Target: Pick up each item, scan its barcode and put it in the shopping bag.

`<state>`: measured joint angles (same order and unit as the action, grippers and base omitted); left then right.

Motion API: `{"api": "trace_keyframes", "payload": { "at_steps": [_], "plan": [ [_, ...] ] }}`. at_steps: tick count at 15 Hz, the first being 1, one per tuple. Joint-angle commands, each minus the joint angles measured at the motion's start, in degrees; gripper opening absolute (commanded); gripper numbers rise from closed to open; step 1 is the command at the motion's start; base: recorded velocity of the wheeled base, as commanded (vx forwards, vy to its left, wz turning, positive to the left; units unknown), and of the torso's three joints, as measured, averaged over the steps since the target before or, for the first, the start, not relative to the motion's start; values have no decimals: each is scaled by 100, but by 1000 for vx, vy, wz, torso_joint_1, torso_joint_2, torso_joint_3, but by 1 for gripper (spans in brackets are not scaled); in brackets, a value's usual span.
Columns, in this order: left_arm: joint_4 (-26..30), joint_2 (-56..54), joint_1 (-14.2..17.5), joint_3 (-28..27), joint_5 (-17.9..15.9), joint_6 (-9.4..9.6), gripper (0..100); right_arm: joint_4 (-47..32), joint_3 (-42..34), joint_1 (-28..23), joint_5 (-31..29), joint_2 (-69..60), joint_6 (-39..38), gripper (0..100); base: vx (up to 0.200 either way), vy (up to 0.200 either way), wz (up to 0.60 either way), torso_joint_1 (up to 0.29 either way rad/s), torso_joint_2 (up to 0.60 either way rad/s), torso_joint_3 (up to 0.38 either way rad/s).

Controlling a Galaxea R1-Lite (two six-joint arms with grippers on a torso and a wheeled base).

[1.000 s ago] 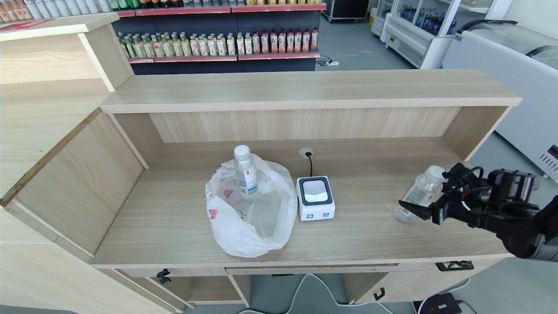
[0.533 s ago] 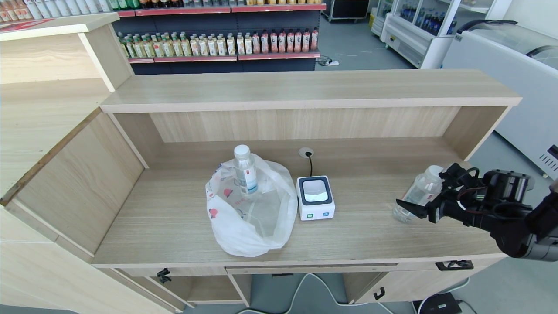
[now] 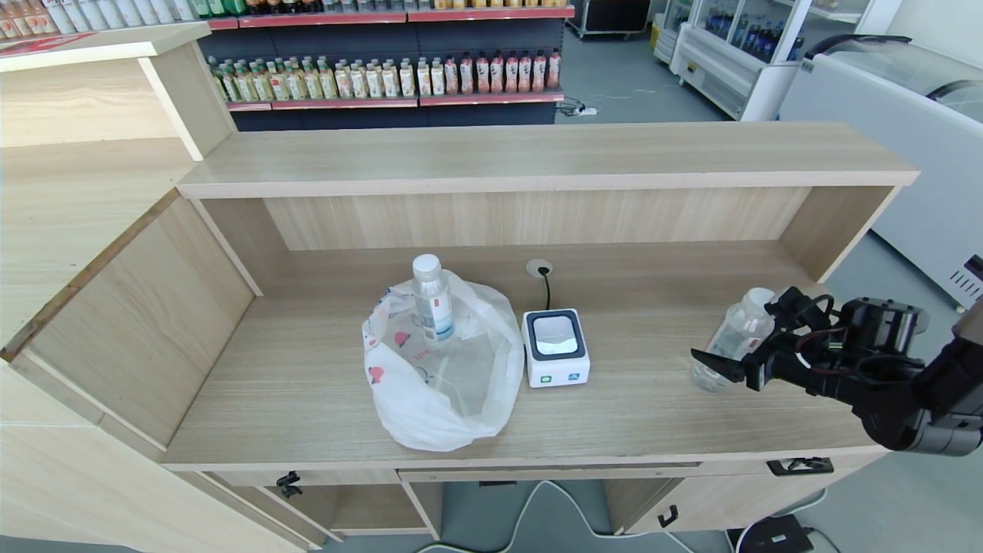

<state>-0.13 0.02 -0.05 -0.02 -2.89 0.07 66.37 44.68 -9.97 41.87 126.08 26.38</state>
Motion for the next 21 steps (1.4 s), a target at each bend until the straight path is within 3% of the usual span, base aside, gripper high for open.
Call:
{"api": "trace_keyframes", "payload": {
  "at_steps": [1, 13, 15, 18, 21],
  "plan": [
    [-4, -2, 5, 2, -1, 1, 100, 43, -21, -14, 58, 5, -1, 0, 0, 0, 0, 0, 0, 0],
    [-4, -2, 5, 2, -1, 1, 100, 69, -232, -93, 330, -716, -142, 0, 0, 0, 0, 0, 0, 0],
    [-4, -2, -4, 2, -1, 1, 100, 8, -258, -49, 550, -1182, -555, 0, 0, 0, 0, 0, 0, 0],
    [-4, -2, 5, -6, -1, 1, 100, -141, -47, 391, 805, -2509, -2541, 0, 0, 0, 0, 0, 0, 0],
    [-4, -2, -4, 2, -1, 1, 100, -1240, 577, 1155, 814, -3476, -3051, 0, 0, 0, 0, 0, 0, 0]
  ]
}}
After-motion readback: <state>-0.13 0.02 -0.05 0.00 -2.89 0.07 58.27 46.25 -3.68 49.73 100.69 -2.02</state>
